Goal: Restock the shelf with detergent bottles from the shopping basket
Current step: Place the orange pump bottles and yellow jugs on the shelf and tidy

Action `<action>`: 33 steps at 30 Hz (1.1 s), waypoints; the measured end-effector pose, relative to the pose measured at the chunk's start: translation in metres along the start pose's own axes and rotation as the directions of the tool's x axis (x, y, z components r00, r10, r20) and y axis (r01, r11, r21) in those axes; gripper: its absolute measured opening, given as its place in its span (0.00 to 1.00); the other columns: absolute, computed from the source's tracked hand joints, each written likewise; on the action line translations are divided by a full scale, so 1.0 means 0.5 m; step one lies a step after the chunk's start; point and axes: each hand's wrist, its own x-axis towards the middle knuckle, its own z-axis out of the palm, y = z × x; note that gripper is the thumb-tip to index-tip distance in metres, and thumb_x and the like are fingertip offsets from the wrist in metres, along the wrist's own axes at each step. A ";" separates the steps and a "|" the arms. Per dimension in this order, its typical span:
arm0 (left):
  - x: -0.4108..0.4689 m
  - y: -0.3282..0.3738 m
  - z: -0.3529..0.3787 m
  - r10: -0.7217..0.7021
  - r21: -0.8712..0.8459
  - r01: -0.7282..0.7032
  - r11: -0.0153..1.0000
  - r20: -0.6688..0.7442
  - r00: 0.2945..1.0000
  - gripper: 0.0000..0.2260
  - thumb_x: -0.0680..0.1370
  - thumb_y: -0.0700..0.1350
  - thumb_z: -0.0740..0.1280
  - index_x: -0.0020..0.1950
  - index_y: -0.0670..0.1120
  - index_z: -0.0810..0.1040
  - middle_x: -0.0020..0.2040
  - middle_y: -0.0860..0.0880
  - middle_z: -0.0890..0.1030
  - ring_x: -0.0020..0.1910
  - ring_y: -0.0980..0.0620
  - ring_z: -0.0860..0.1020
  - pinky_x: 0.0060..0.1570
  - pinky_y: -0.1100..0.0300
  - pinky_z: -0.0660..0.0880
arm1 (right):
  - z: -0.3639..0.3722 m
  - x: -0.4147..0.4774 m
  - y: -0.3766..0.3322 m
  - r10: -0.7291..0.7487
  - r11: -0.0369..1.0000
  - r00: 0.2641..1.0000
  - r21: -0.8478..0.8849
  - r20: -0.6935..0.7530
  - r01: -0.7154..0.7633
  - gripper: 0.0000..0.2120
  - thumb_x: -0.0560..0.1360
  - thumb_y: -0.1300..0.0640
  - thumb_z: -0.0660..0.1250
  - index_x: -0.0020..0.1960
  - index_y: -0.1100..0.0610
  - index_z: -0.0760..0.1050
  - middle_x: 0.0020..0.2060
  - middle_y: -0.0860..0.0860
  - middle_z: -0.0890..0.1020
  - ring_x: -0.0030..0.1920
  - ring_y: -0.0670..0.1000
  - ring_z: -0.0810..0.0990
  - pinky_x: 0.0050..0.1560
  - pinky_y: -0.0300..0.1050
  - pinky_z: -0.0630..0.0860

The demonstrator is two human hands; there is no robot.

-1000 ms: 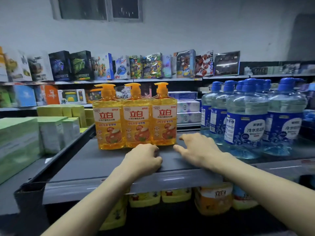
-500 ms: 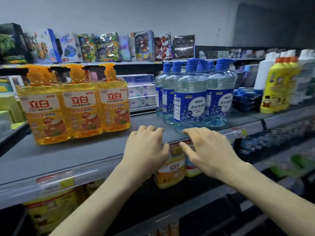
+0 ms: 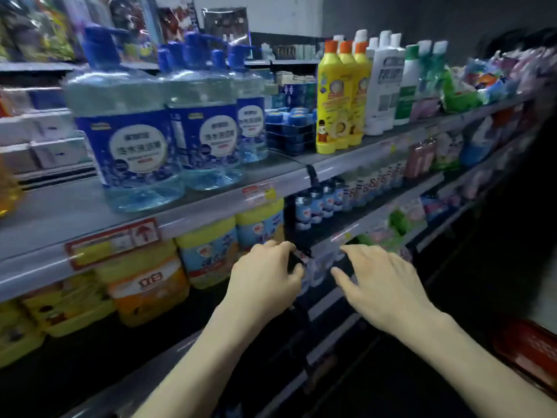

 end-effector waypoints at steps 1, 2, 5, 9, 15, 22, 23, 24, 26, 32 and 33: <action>0.017 0.031 0.031 0.010 -0.007 -0.010 1.000 0.028 1.000 0.18 0.83 0.57 0.61 0.71 0.53 0.75 0.63 0.50 0.79 0.64 0.45 0.77 0.55 0.50 0.79 | 0.017 -0.004 0.040 0.017 1.000 1.000 -0.002 0.015 -0.017 0.27 0.85 0.36 0.54 0.79 0.47 0.67 0.72 0.44 0.77 0.71 0.51 0.75 0.65 0.49 0.74; 0.034 0.063 0.063 0.023 -0.014 -0.022 1.000 0.057 0.998 0.18 0.83 0.57 0.61 0.70 0.52 0.76 0.62 0.50 0.80 0.62 0.45 0.78 0.55 0.49 0.80 | 0.036 -0.007 0.080 0.038 0.999 0.999 -0.004 0.027 -0.037 0.27 0.84 0.36 0.55 0.79 0.47 0.67 0.72 0.45 0.77 0.71 0.51 0.75 0.66 0.49 0.73; 0.073 0.159 0.155 0.063 -0.028 -0.059 0.998 0.164 0.984 0.19 0.83 0.56 0.61 0.72 0.52 0.75 0.66 0.50 0.79 0.65 0.45 0.78 0.58 0.50 0.79 | 0.088 -0.023 0.183 0.105 0.994 0.992 0.005 0.076 -0.105 0.26 0.84 0.36 0.56 0.76 0.48 0.70 0.69 0.46 0.79 0.70 0.52 0.76 0.66 0.50 0.73; 0.108 0.255 0.268 0.093 -0.029 -0.088 0.996 0.302 0.949 0.16 0.82 0.55 0.62 0.67 0.51 0.77 0.62 0.50 0.79 0.62 0.43 0.79 0.51 0.53 0.75 | 0.158 -0.044 0.288 0.191 0.980 0.970 0.018 0.149 -0.196 0.23 0.83 0.37 0.57 0.72 0.48 0.73 0.66 0.47 0.80 0.67 0.53 0.78 0.65 0.51 0.73; 0.178 0.326 0.418 0.170 -0.041 -0.171 0.984 0.473 0.865 0.19 0.81 0.55 0.63 0.72 0.52 0.75 0.64 0.50 0.79 0.64 0.44 0.78 0.56 0.51 0.75 | 0.265 -0.059 0.402 0.329 0.937 0.911 0.036 0.250 -0.348 0.24 0.83 0.38 0.58 0.72 0.48 0.74 0.66 0.47 0.81 0.67 0.53 0.78 0.65 0.52 0.74; 0.281 0.401 0.579 0.307 -0.119 -0.298 0.947 0.603 0.736 0.23 0.83 0.55 0.63 0.77 0.53 0.71 0.69 0.49 0.78 0.65 0.45 0.79 0.60 0.49 0.79 | 0.354 -0.036 0.527 0.486 0.859 0.813 -0.005 0.321 -0.512 0.23 0.83 0.38 0.57 0.72 0.49 0.73 0.64 0.48 0.81 0.66 0.54 0.78 0.64 0.52 0.74; 0.294 0.413 0.600 0.326 -0.139 -0.310 0.940 0.624 0.710 0.23 0.83 0.55 0.63 0.78 0.53 0.71 0.69 0.49 0.77 0.65 0.46 0.79 0.60 0.48 0.79 | 0.361 -0.032 0.545 0.513 0.842 0.792 -0.012 0.331 -0.540 0.23 0.83 0.39 0.57 0.72 0.49 0.73 0.64 0.48 0.81 0.66 0.54 0.78 0.64 0.53 0.74; 0.307 0.426 0.620 0.344 -0.157 -0.322 0.934 0.641 0.686 0.23 0.83 0.55 0.63 0.78 0.53 0.71 0.69 0.49 0.77 0.65 0.46 0.79 0.61 0.47 0.79 | 0.366 -0.026 0.564 0.539 0.824 0.774 -0.019 0.331 -0.566 0.23 0.83 0.39 0.57 0.73 0.49 0.73 0.64 0.49 0.81 0.66 0.54 0.78 0.64 0.53 0.74; 0.336 0.452 0.661 0.376 -0.177 -0.352 0.919 0.661 0.649 0.23 0.83 0.55 0.64 0.77 0.53 0.71 0.68 0.49 0.78 0.65 0.46 0.79 0.61 0.47 0.80 | 0.377 -0.014 0.602 0.589 0.789 0.739 -0.035 0.327 -0.613 0.23 0.84 0.40 0.58 0.73 0.50 0.73 0.64 0.50 0.81 0.65 0.55 0.79 0.64 0.53 0.74; 0.423 0.552 0.767 0.439 -0.219 -0.417 0.882 0.703 0.560 0.20 0.82 0.56 0.64 0.73 0.52 0.74 0.63 0.49 0.79 0.61 0.45 0.81 0.58 0.46 0.81 | 0.406 -0.003 0.722 0.711 0.666 0.608 -0.058 0.353 -0.744 0.21 0.84 0.41 0.58 0.71 0.51 0.74 0.63 0.50 0.82 0.65 0.55 0.79 0.62 0.52 0.77; 0.432 0.572 0.783 0.451 -0.232 -0.423 0.876 0.706 0.547 0.21 0.82 0.56 0.64 0.74 0.52 0.74 0.63 0.49 0.79 0.61 0.45 0.81 0.58 0.46 0.81 | 0.411 -0.006 0.743 0.726 0.643 0.587 -0.051 0.358 -0.764 0.21 0.84 0.41 0.59 0.71 0.50 0.74 0.63 0.50 0.82 0.65 0.55 0.80 0.61 0.52 0.77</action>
